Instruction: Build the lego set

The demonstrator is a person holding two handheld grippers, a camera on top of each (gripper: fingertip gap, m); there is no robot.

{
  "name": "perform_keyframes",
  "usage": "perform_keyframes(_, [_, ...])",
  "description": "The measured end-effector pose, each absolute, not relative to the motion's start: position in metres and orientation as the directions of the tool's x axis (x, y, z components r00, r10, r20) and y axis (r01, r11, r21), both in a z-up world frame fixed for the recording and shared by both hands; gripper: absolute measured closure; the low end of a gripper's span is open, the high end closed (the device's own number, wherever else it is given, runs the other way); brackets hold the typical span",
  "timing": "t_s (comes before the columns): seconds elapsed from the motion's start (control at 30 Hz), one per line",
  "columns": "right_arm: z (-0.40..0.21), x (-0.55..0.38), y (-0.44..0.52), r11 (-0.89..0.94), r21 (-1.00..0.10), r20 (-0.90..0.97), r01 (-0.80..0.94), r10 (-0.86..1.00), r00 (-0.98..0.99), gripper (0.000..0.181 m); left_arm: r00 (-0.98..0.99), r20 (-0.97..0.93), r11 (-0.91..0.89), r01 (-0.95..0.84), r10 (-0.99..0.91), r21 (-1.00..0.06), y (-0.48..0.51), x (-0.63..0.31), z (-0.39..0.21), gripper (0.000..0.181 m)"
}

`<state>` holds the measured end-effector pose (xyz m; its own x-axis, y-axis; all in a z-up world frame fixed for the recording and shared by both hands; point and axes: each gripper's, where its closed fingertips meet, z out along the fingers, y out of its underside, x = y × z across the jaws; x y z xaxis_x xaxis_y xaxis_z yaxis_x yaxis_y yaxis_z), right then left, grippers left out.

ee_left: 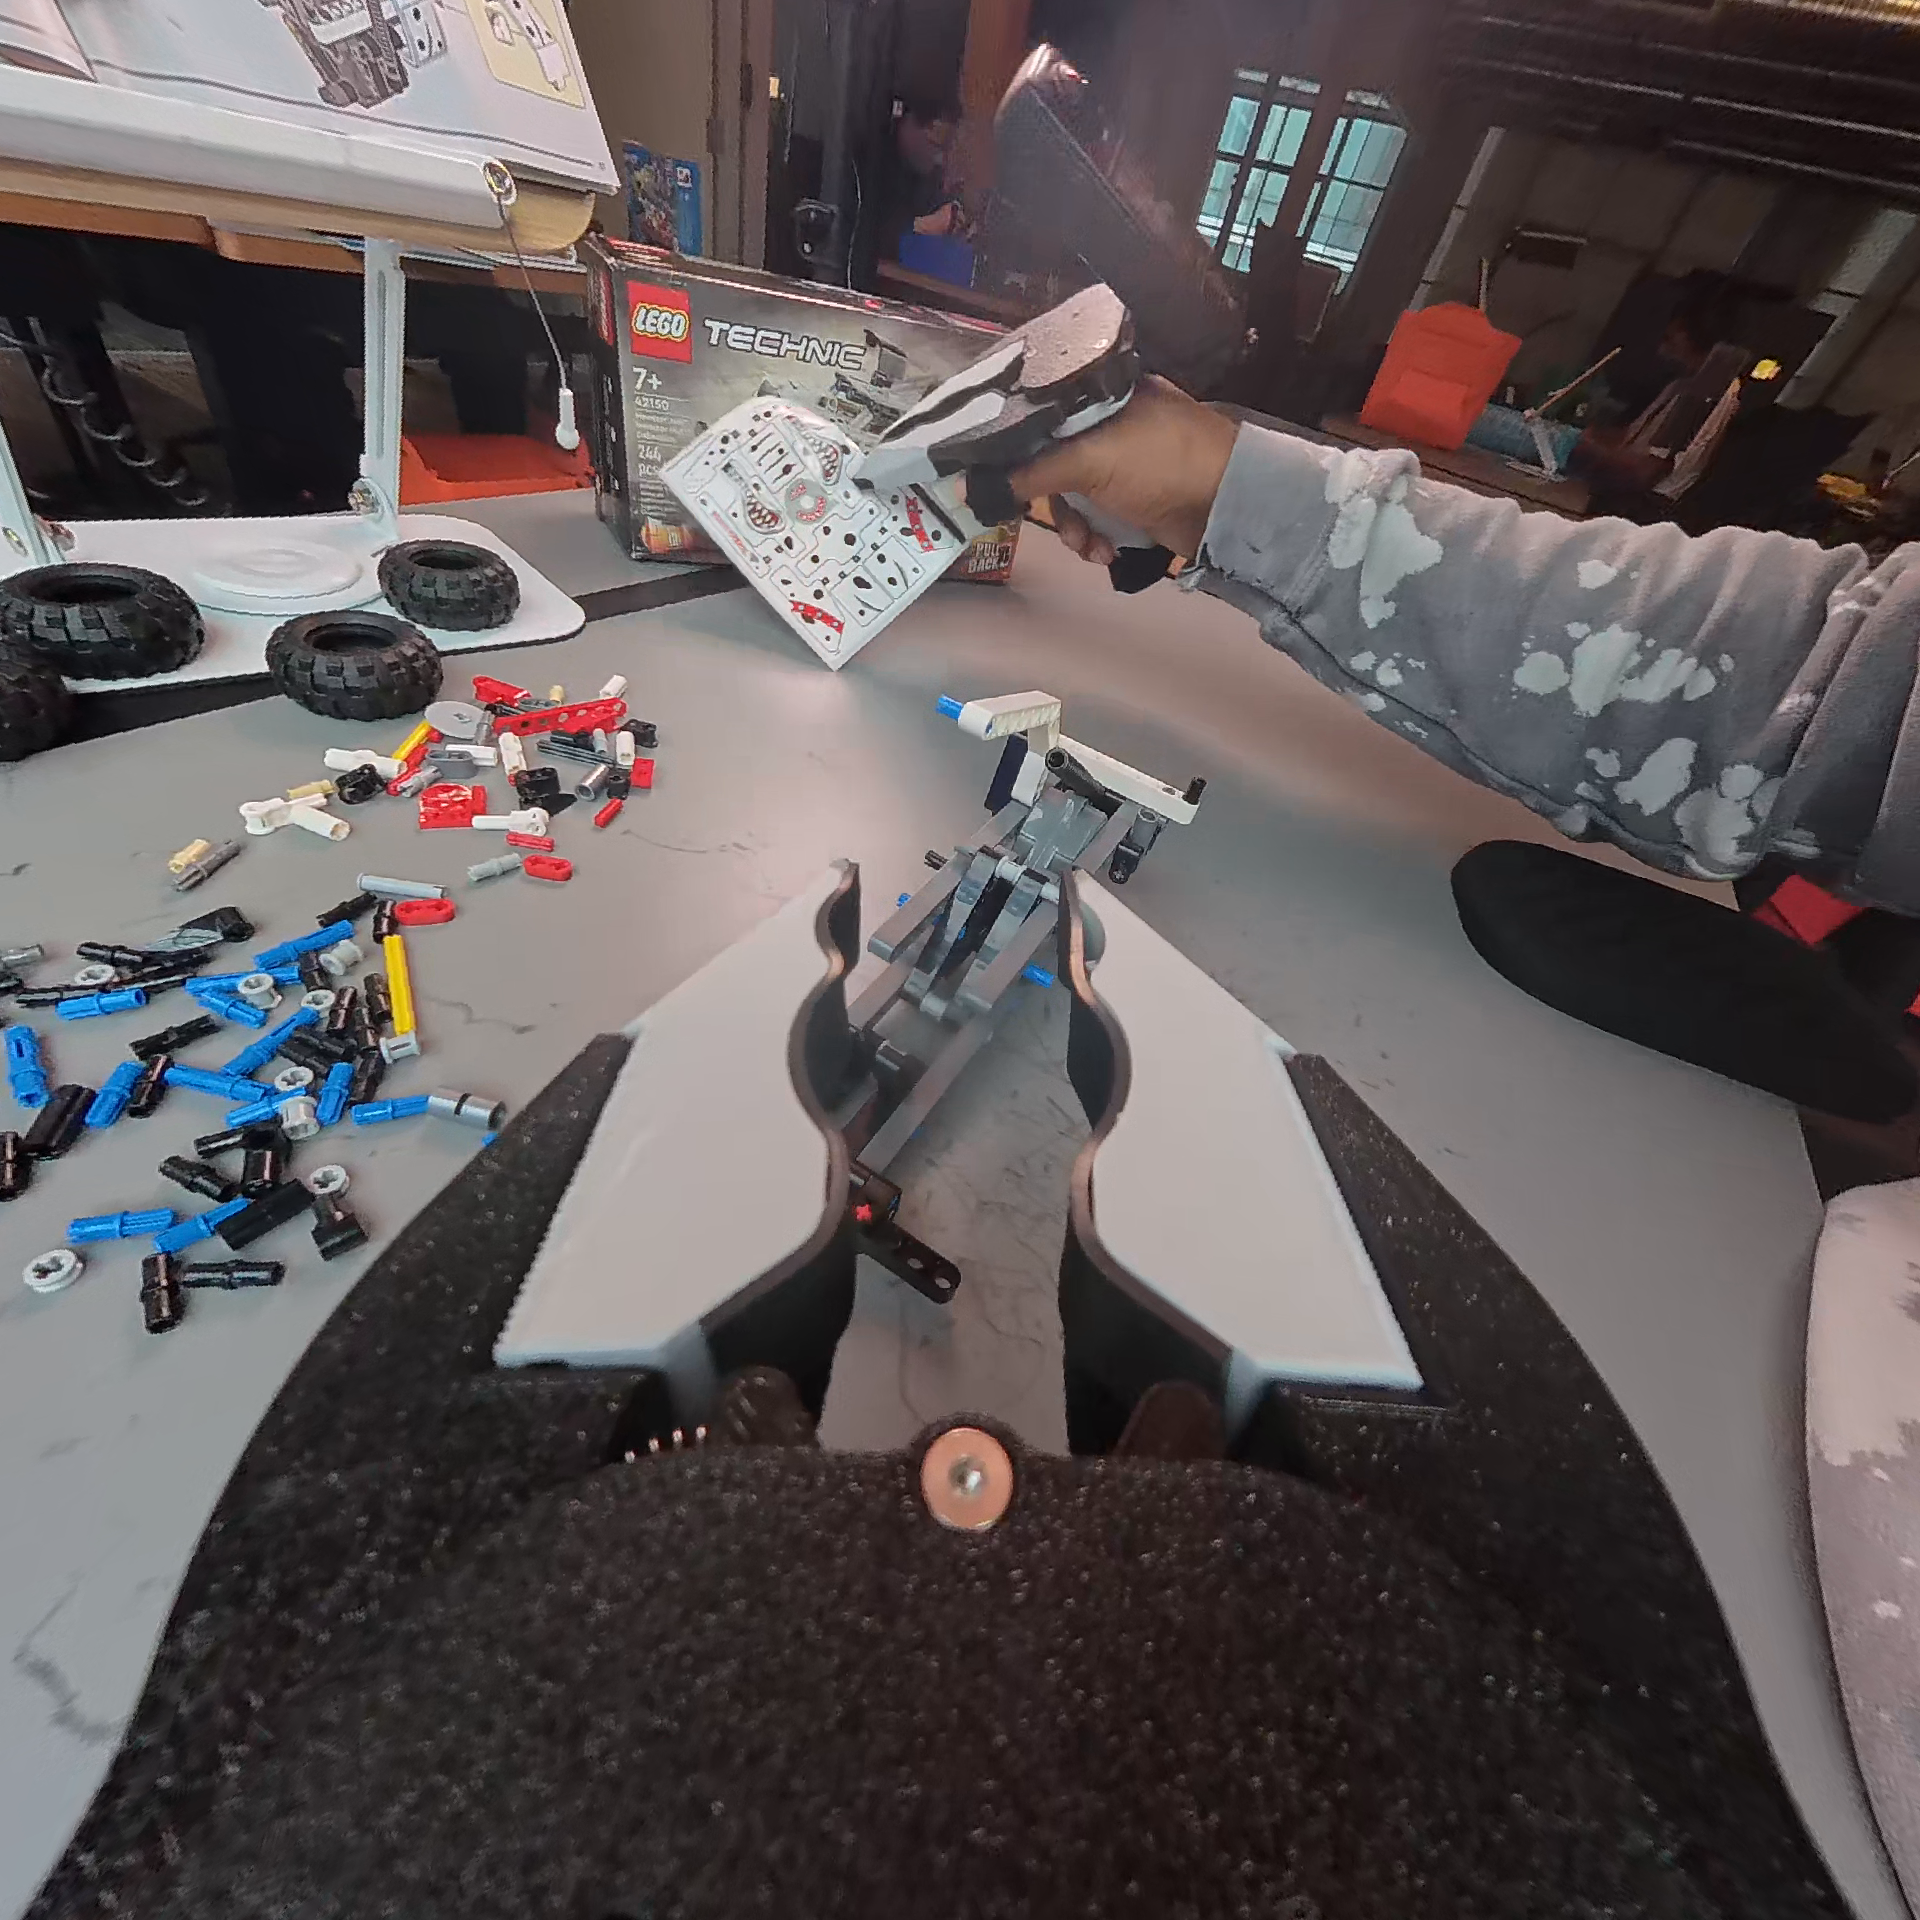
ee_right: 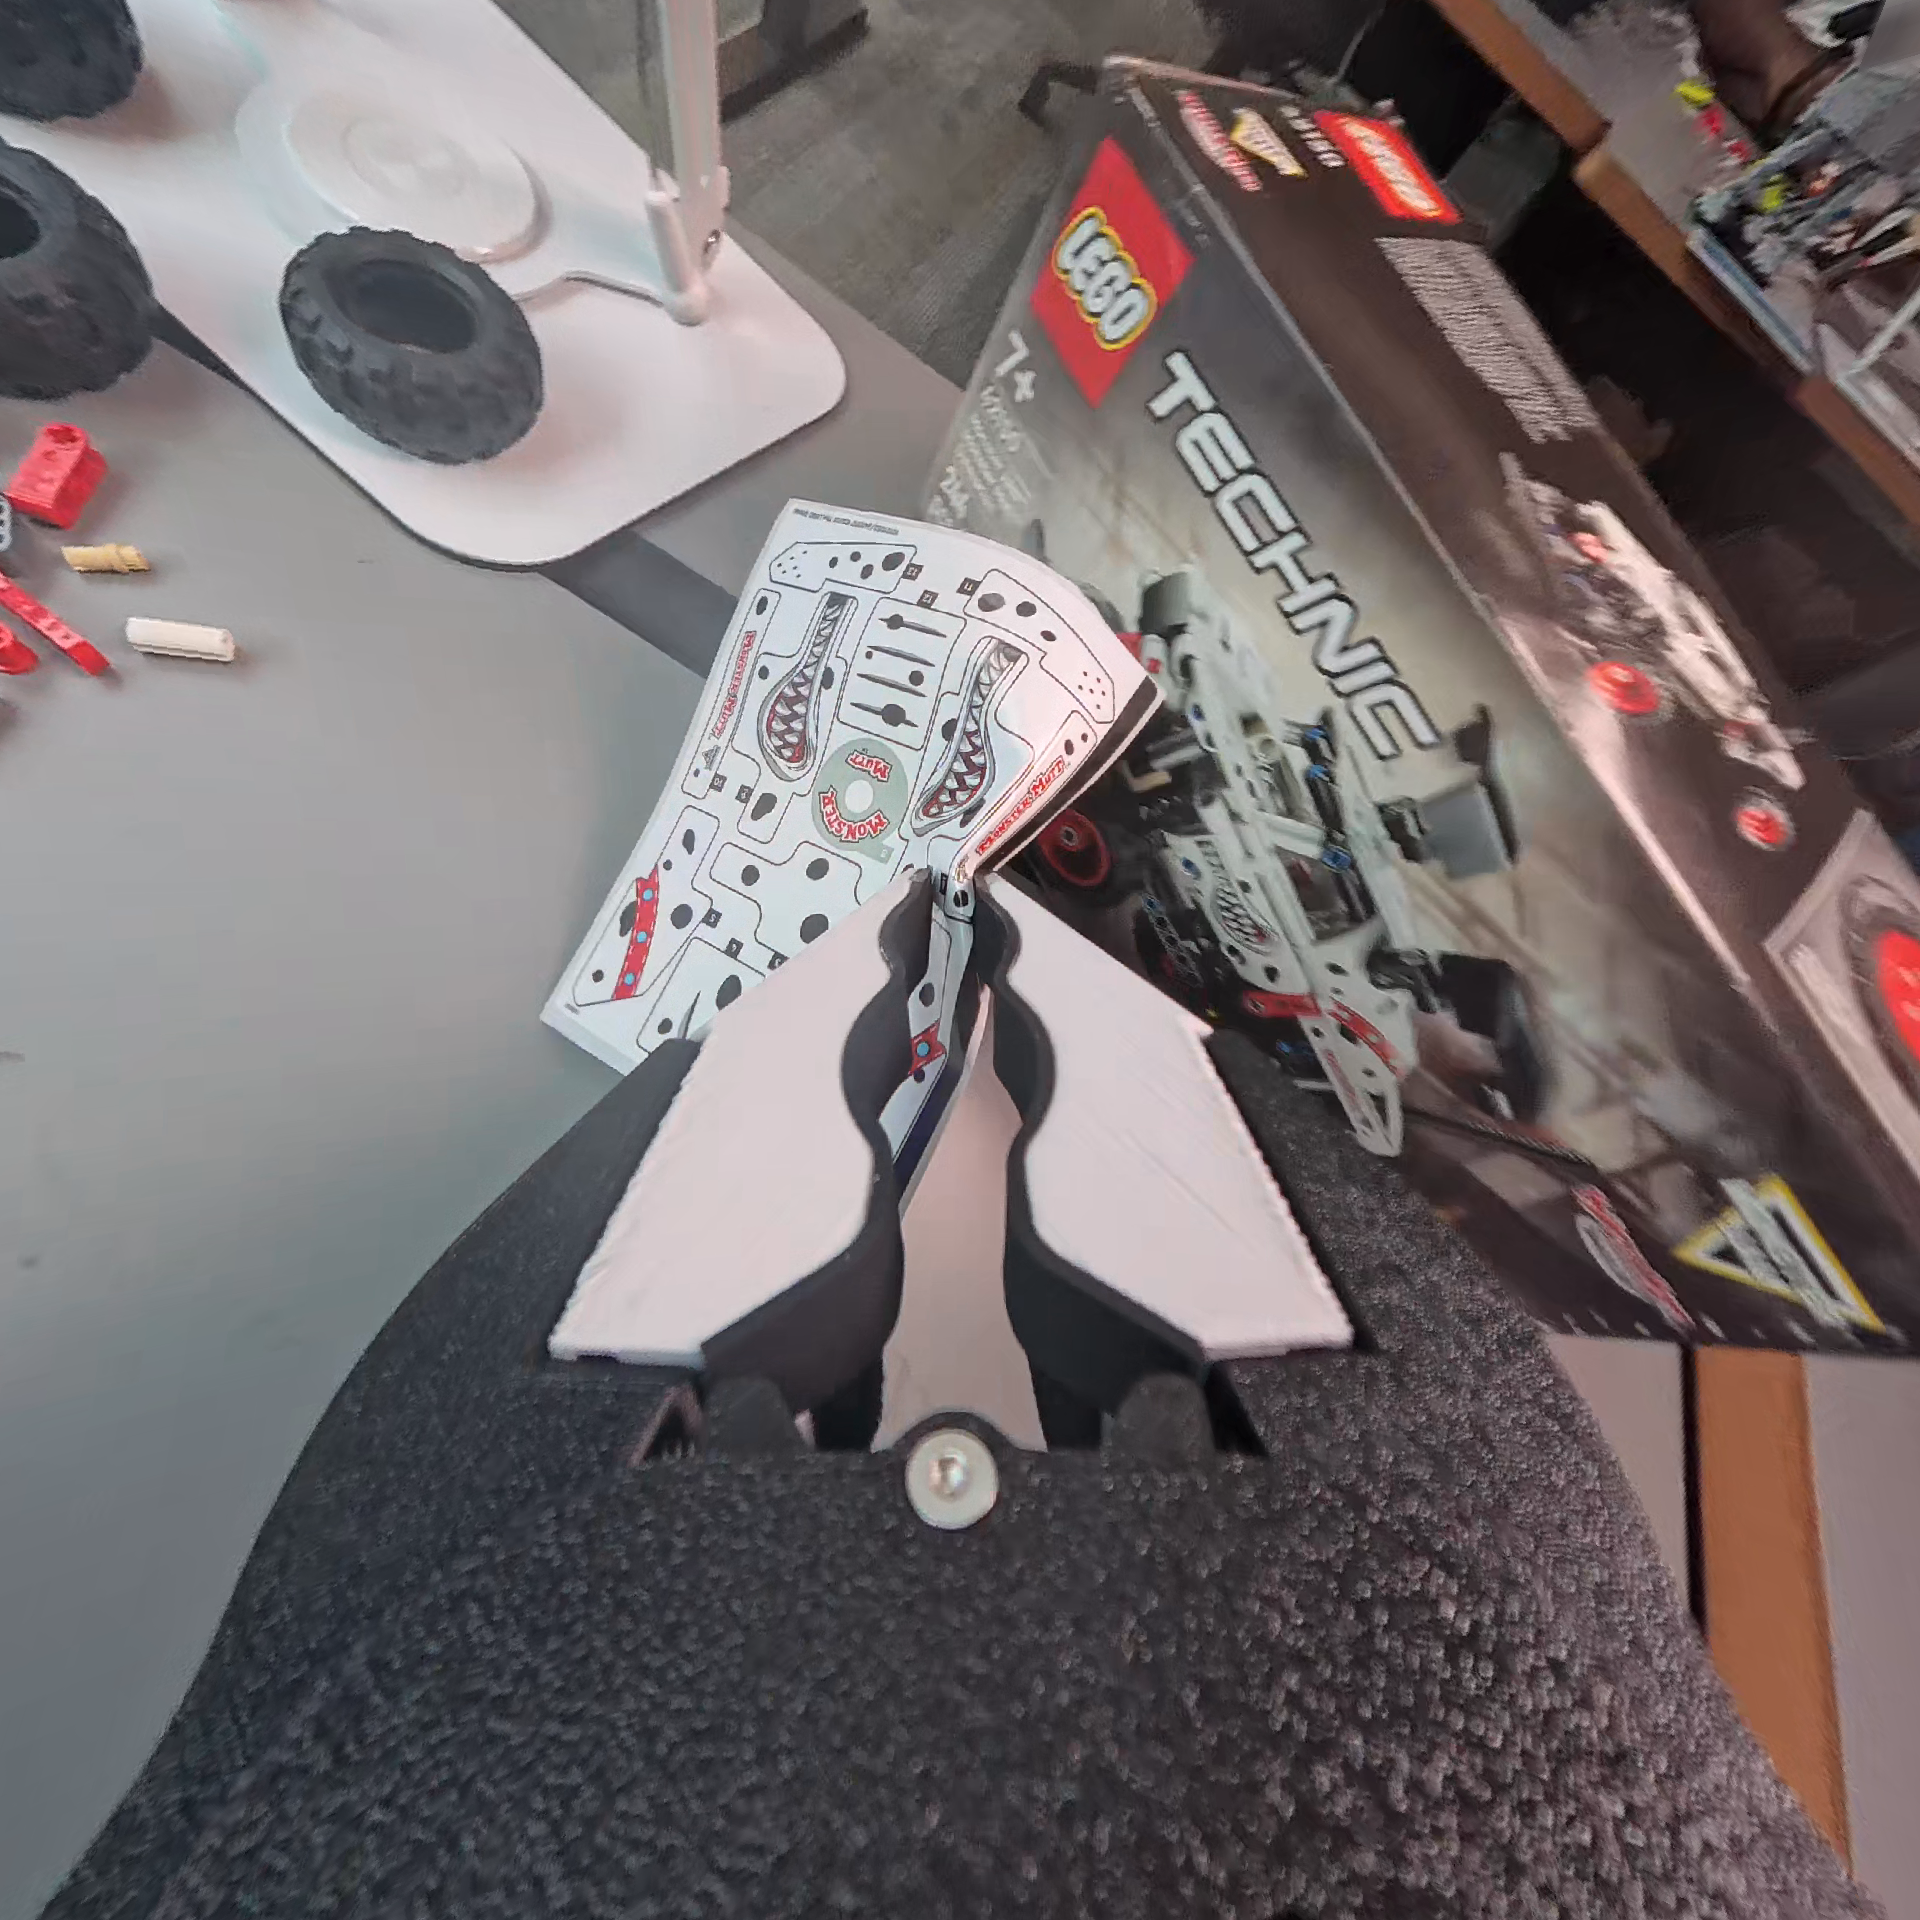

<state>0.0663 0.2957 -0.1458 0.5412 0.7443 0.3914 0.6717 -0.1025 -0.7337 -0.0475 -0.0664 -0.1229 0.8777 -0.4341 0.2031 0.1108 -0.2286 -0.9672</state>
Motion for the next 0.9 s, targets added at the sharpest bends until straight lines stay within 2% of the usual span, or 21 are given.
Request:
perform_keyframes(0.1, [-0.114, 0.089, 0.285, -0.021, -0.803, 0.415, 0.596, 0.698, 0.583, 0.174, 0.879, 0.193, -0.211, 0.109, -0.436, -0.971, -0.066, -0.047, -0.121, 0.142])
perform_keyframes(0.27, [-0.031, 0.102, 0.219, 0.240, -0.888, 0.435, 0.392, 0.715, 0.548, 0.174, 0.875, 0.189, -0.167, 0.127, -0.446, -0.978, -0.067, -0.046, -0.114, 0.141])
perform_keyframes(0.4, [-0.011, 0.080, 0.108, 0.253, -0.946, 0.303, 0.202, 0.911, 0.281, 0.173, 0.807, 0.299, -0.160, 0.253, -0.509, -0.954, -0.067, -0.033, -0.099, 0.136])
perform_keyframes(0.5, [-0.016, 0.062, 0.039, 0.242, -0.967, 0.250, 0.078, 0.959, 0.135, 0.174, 0.625, 0.472, -0.225, 0.435, -0.622, -0.872, -0.068, -0.011, -0.075, 0.127])
perform_keyframes(0.6, [-0.028, 0.044, -0.006, 0.214, -0.977, 0.213, -0.008, 0.976, 0.037, 0.175, 0.501, 0.557, -0.283, 0.521, -0.663, -0.805, -0.061, -0.002, -0.055, 0.121])
perform_keyframes(0.67, [-0.038, 0.036, -0.020, 0.202, -0.979, 0.202, 0.000, 0.979, 0.000, 0.175, 0.468, 0.552, -0.291, 0.519, -0.690, -0.804, -0.059, 0.003, -0.047, 0.132])
perform_keyframes(0.77, [-0.051, 0.031, -0.024, 0.184, -0.982, 0.184, 0.049, 0.983, -0.006, 0.175, 0.499, 0.523, -0.290, 0.471, -0.690, -0.833, -0.055, 0.007, -0.049, 0.175])
perform_keyframes(0.8, [-0.053, 0.031, -0.023, 0.173, -0.983, 0.173, 0.057, 0.985, -0.004, 0.174, 0.505, 0.520, -0.289, 0.467, -0.688, -0.836, -0.055, 0.007, -0.052, 0.181])
perform_keyframes(0.9, [-0.060, 0.032, -0.022, 0.142, -0.987, 0.141, 0.072, 0.990, -0.013, 0.171, 0.465, 0.569, -0.339, 0.489, -0.678, -0.804, -0.057, 0.009, -0.063, 0.181])
